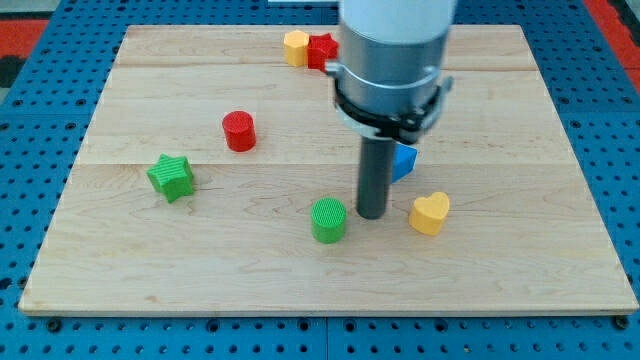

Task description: Place the green star to the bottom side of the green circle vertcially

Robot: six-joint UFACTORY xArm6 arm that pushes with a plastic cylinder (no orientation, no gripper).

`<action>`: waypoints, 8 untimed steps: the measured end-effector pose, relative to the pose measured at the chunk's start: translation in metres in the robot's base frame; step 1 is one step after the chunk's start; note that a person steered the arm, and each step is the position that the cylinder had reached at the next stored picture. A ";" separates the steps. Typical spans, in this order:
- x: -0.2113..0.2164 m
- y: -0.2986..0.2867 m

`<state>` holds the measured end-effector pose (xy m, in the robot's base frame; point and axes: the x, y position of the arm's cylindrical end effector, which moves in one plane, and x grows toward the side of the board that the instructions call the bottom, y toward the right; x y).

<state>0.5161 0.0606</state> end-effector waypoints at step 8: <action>-0.120 -0.192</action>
<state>0.3956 -0.1311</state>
